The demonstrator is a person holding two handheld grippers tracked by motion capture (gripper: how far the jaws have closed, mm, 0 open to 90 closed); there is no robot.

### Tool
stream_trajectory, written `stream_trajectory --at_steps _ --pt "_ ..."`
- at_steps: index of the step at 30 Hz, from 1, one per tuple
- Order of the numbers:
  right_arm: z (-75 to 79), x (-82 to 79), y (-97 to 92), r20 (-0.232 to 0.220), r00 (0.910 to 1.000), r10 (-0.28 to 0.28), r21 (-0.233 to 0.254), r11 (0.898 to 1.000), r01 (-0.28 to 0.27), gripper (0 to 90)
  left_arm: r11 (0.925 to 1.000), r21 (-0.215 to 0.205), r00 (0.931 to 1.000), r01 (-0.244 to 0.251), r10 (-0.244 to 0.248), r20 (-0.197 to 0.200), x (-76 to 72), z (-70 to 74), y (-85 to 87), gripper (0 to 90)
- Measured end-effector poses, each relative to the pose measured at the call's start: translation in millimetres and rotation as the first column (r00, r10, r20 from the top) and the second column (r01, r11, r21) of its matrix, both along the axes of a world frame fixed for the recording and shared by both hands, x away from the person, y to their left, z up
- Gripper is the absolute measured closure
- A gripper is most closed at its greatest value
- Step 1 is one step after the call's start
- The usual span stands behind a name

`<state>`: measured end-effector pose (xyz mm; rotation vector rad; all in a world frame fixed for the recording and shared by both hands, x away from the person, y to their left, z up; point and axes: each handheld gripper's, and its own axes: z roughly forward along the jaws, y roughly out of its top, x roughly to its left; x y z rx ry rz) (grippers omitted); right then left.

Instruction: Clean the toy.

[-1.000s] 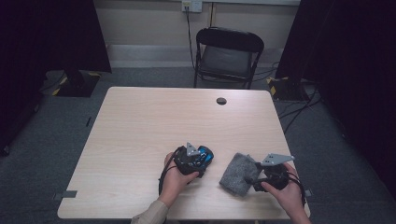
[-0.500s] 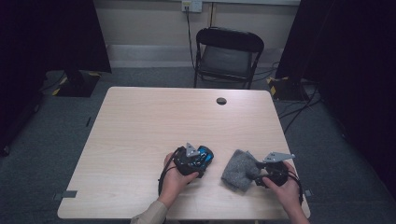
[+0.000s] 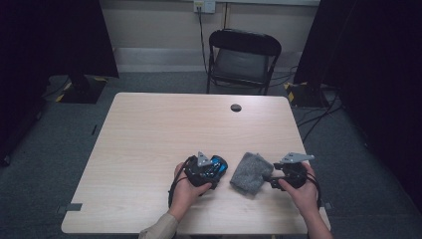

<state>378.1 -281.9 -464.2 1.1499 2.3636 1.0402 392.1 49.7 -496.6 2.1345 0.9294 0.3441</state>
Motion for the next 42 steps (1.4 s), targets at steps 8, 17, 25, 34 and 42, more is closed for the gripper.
stream_trajectory --at_steps 8,17,25,34,42 --pt "-9.5 -3.1 -21.4 -0.015 0.9964 -0.084 0.023 0.996 0.084 37.7 0.9998 0.02 0.9999 -0.009 0.009 -0.005 2.7 -0.1 -5.0 19.7" --pt "-25.1 26.1 -4.8 0.004 0.9932 -0.117 -0.063 0.991 0.117 35.4 1.0 0.007 1.0 0.003 -0.003 -0.003 2.5 -0.9 -3.6 19.4" --pt "-4.9 35.5 9.7 0.009 0.9889 -0.148 -0.017 0.989 0.148 32.5 0.9999 0.008 1.0 0.007 -0.007 0.001 2.9 -1.4 -3.9 18.5" --pt "3.2 15.1 68.5 -0.012 0.9919 -0.126 0.094 0.987 0.127 21.7 0.9998 0.013 0.9999 -0.014 0.014 0.007 1.9 -1.6 -4.6 18.0" --pt "-21.3 15.5 101.6 -0.001 0.9865 -0.164 -0.054 0.985 0.163 18.8 0.9999 -0.003 0.9999 -0.01 0.01 0.0 2.3 -1.8 -2.9 18.6"
